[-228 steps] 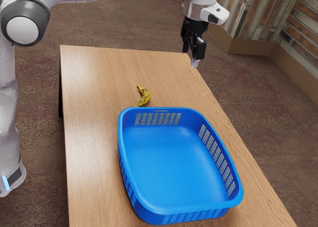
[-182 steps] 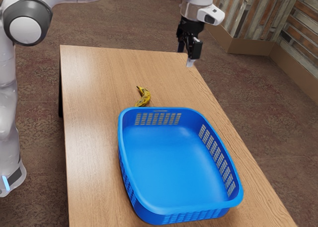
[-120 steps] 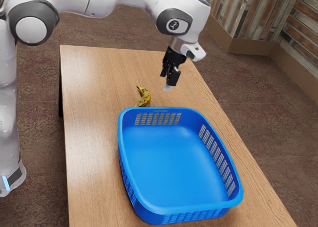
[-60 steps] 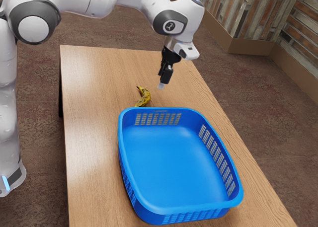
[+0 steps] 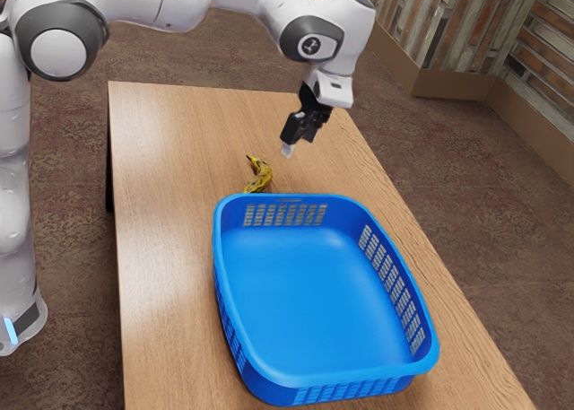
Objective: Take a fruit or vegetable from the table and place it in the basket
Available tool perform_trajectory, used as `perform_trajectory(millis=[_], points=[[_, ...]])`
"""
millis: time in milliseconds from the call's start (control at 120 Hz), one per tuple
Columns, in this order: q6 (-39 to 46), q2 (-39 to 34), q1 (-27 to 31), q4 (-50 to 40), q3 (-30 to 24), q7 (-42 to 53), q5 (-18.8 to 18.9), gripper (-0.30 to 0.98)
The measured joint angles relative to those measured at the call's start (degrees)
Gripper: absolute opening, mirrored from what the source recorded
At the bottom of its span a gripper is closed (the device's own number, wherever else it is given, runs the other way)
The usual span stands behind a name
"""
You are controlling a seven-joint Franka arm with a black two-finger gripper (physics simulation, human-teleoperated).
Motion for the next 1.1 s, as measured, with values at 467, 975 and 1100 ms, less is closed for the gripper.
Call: perform_trajectory(millis=[467, 975, 1100], points=[[-4.55, 2.19, 6.83, 6.13, 0.33, -4.13, -7.29, 0.68], [-9.53, 1.39, 6.33, 6.23, 0.33, -57.08, -13.24, 0.68], [-10.21, 1.38, 6.35, 6.24, 0.42, -68.95, -14.58, 0.68]])
